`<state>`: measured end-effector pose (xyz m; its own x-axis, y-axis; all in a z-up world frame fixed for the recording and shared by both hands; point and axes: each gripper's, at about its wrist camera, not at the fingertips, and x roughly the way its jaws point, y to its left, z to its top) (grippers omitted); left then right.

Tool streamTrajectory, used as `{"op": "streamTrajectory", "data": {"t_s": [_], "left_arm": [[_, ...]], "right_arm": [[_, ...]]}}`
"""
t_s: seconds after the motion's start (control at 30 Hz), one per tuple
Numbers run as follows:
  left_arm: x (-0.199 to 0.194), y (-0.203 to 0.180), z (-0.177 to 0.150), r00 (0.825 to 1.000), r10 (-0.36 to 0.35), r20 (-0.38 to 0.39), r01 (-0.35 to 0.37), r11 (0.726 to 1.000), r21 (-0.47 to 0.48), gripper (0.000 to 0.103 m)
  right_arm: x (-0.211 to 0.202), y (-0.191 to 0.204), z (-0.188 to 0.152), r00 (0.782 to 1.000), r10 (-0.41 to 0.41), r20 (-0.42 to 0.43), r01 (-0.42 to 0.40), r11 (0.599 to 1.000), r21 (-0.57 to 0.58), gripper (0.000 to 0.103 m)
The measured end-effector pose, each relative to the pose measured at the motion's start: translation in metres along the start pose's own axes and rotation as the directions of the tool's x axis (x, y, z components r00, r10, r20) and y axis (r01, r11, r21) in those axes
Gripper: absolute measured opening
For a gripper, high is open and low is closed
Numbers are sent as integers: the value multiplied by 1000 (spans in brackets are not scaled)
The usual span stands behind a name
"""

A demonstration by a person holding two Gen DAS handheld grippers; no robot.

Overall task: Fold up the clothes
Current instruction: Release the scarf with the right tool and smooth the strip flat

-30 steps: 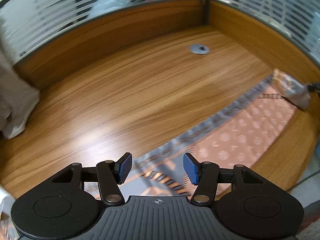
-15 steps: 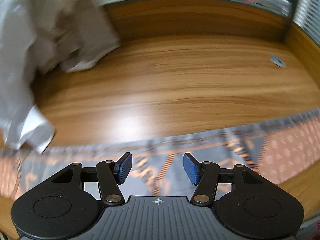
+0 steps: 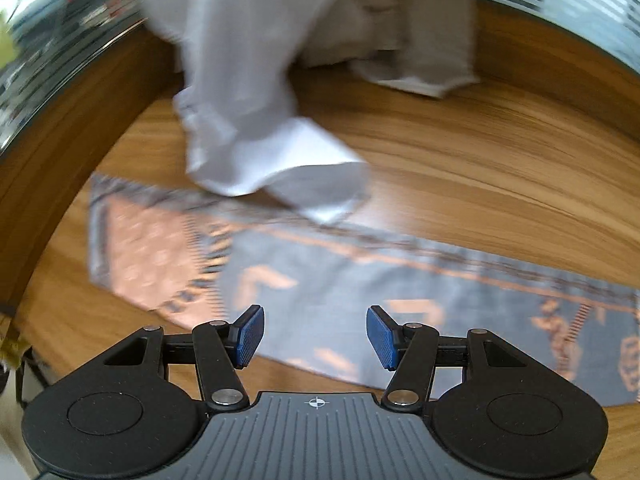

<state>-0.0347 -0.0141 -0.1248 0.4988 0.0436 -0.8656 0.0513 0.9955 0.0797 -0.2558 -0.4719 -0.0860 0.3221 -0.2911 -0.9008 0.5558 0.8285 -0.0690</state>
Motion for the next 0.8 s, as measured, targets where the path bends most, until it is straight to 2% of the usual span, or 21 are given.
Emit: {"op": "streamTrajectory", "data": {"t_s": [0.13,0.27,0.43,0.67,0.8], "left_arm": [[14,57,5,1000,0,-23,-1,998,-59,60],[33,106,13,998,-54,-44,49,993,-105,60],[56,160,24,995,-89,-51,82,987,-137,60],[85,215,44,998,-61,-14,59,990,-129,60],[98,232,56,999,-43,23,45,991,-128,60]], "right_arm": [[1,37,10,999,48,-24,-47,997,64,64],[1,75,15,994,102,-43,-97,990,107,64],[1,129,18,988,142,-64,-136,986,96,64],[-4,200,19,985,151,-78,-146,987,63,64],[-6,227,21,984,158,-83,-154,986,58,64]]}}
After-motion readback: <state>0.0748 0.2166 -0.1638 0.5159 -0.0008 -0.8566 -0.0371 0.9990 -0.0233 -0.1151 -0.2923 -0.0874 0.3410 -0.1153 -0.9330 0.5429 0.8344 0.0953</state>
